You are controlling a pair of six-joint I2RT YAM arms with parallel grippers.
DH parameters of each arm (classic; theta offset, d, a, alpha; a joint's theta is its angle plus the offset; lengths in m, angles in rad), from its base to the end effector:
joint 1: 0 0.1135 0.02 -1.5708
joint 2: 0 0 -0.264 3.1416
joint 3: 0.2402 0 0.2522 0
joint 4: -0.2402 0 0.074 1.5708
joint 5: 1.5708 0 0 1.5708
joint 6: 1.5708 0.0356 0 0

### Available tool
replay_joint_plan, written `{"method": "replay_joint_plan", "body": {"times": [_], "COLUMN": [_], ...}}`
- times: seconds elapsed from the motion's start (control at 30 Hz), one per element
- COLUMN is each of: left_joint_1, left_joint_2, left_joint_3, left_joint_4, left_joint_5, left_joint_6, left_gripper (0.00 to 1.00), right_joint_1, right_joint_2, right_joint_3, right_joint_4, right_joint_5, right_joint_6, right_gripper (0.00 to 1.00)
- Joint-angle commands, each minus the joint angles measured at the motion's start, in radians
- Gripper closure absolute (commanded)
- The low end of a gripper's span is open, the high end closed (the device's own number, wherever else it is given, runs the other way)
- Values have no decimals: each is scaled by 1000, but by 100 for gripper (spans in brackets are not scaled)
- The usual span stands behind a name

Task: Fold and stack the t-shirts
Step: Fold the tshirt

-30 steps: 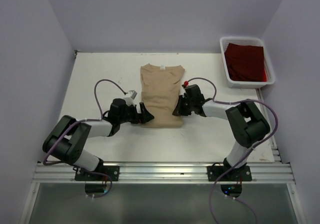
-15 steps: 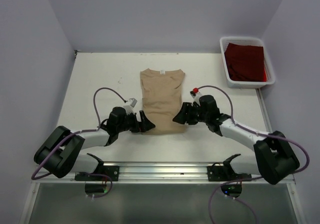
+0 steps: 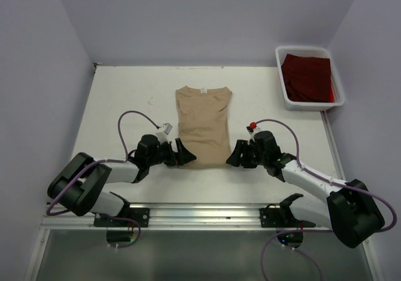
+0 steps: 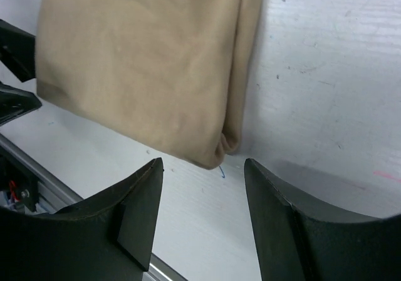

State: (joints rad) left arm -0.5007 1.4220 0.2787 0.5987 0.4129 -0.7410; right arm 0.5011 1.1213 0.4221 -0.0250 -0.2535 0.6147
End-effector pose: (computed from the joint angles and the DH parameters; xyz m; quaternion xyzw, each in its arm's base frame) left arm 0.1933 -0.1221 0.1213 -0.0023 0.8586 -0.4248 0.2869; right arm 0.1822 0.1100 0.1677 -0.0005 0.9059 0.3135 0.2847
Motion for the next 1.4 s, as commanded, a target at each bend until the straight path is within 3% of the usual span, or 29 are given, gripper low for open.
{"method": "replay_joint_plan", "body": {"times": [0.0,0.33,0.43,0.53,0.57,0.63,0.7,0.73,0.77,0.9,1.1,1.37], "left_joint_1": [-9,-10,-10,-10,-10,-10,-10,-10,-10,-10,-18,-33], "left_joint_2": [86,87,103,123,129,141,149,153,152,111,-82,-658], "left_joint_3": [-68,-91,-102,-113,-116,-128,-137,-141,-142,-157,-168,-24], "left_joint_4": [-231,-223,-211,-194,-183,-159,-128,-123,-123,-163,-345,-839], "left_joint_5": [-37,-40,-39,-29,-20,-10,18,26,36,49,79,46], "left_joint_6": [3,2,2,3,3,3,2,0,0,3,-15,-57], "left_gripper": [5,5,5,9,13,20,37,44,57,81,92,92], "right_joint_1": [1,1,2,1,1,1,1,2,2,4,4,10], "right_joint_2": [23,218,277,299,295,262,209,184,160,3,-267,-501], "right_joint_3": [-12,-62,-75,-82,-82,-88,-95,-97,-100,-109,-97,-49], "right_joint_4": [16,209,266,286,278,261,218,200,157,28,-226,-420], "right_joint_5": [46,50,39,19,19,13,13,13,13,22,20,-65], "right_joint_6": [16,54,71,77,77,82,80,80,77,68,59,56], "right_gripper": [42,44,49,62,72,81,90,91,91,94,98,100]}}
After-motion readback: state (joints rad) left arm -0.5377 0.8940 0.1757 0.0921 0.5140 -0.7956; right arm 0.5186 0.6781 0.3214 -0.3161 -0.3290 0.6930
